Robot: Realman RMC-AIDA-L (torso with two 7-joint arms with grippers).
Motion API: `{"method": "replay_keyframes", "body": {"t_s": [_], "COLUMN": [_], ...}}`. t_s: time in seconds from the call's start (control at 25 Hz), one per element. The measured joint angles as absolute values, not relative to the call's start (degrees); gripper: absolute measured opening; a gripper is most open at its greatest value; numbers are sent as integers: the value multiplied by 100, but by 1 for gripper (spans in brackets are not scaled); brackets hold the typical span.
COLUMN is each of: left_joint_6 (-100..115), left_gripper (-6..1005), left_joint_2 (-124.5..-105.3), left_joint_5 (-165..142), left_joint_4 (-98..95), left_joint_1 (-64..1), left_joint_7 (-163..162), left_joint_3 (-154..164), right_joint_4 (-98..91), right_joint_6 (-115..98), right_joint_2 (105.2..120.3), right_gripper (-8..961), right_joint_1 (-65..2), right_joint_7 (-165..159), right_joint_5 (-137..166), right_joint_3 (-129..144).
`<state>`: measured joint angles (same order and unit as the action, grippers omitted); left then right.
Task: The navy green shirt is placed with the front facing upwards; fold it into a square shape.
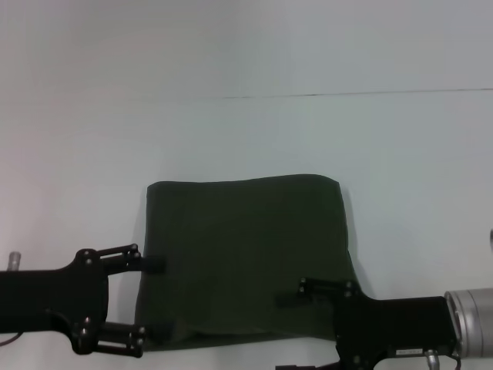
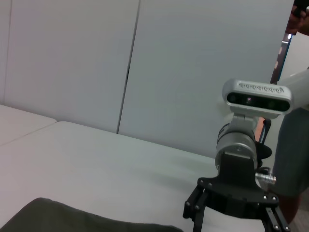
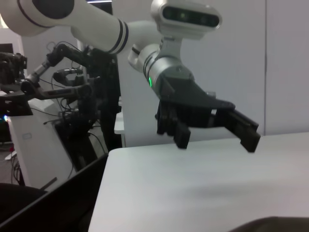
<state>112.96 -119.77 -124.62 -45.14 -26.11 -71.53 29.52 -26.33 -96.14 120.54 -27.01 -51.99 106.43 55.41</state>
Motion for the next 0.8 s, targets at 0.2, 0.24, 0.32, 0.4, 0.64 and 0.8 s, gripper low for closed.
{"method": "replay_keyframes", "body": {"t_s": [0.2,0.24,0.32,0.4,0.64,0.8], "left_joint_6": [11243,11238,11228,11213,11204,11205], "left_gripper": [904,904,904,904,904,904], "left_joint_2": [-12023,-12029,-12050,-12063,-12079,-12080], "left_joint_5": [-12658,-12688,-12731,-12741,-12758,-12761], "left_joint_4": [-4466,-4457,-4453,-4453,-4449,-4447], "left_joint_1": [-2483,-2470,-2436,-2411,-2372,-2366], "left_joint_7": [-6929,-6912,-6892,-6868,-6828,-6826], "left_joint_3": [2882,2875,2868,2860,2795,2766], "right_joint_4": [-2486,-2468,-2449,-2444,-2434,-2434], "right_joint_6": [-9635,-9642,-9649,-9650,-9649,-9641], "right_joint_2": [12065,12066,12067,12067,12067,12067], "right_gripper": [925,925,924,925,926,926], "right_joint_1": [-2846,-2871,-2902,-2921,-2934,-2936], "right_joint_7": [-5188,-5184,-5180,-5177,-5179,-5183], "right_joint_5": [10454,10436,10426,10425,10423,10423], "right_joint_3": [5551,5554,5575,5616,5642,5643]}}
